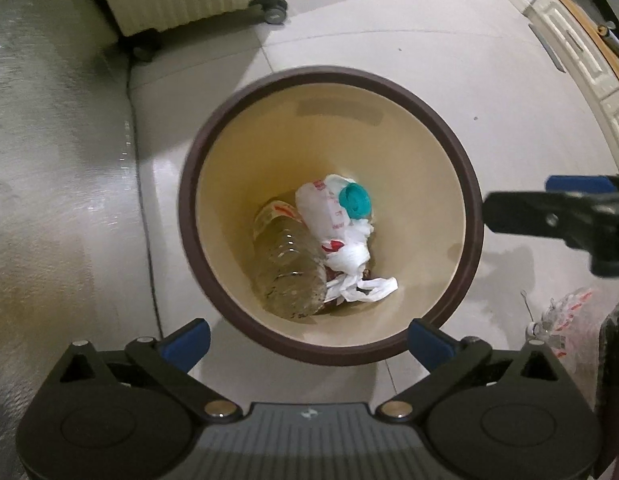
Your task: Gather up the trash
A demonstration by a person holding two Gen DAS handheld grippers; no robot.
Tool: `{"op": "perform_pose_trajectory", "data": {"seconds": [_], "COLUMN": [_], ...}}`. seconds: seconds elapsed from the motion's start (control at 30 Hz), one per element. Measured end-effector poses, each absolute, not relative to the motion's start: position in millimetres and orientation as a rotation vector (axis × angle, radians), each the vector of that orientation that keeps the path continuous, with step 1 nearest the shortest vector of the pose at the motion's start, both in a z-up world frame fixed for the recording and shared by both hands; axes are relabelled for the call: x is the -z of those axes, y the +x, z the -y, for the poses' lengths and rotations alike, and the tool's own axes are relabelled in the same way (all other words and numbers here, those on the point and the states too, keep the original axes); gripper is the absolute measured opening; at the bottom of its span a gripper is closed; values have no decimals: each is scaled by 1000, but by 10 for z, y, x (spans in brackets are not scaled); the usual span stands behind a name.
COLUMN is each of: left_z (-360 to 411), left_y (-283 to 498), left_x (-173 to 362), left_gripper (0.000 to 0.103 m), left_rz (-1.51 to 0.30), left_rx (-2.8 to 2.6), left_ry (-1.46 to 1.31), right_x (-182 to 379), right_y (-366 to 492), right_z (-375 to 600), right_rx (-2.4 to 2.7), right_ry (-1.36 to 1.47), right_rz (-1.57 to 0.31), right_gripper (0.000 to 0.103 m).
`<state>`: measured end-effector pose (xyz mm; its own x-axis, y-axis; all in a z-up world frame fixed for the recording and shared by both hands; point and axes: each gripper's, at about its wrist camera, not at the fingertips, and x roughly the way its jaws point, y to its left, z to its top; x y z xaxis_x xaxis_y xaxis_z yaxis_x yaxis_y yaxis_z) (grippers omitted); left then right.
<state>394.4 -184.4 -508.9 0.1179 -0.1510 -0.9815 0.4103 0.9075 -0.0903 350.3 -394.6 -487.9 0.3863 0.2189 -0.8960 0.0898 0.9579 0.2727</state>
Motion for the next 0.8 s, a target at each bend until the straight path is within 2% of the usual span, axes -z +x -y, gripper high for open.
{"op": "perform_pose_trajectory", "data": {"seconds": [0.1,0.8], "left_z": [1797,1965], "left_y": [3900,3058], "left_x": [4935,3104], "left_gripper": [103,103], "left_rz": [-1374,-1118], "left_rx": [386,279], "left_ry": [209,127], "right_x": [4784,3249], "right_y": [3444,2682], "right_z": [3942,4111], "right_rx": [-95,-41], "right_ry": [288,280], "right_rz": [-1159,-977], "right_gripper": [103,103]}}
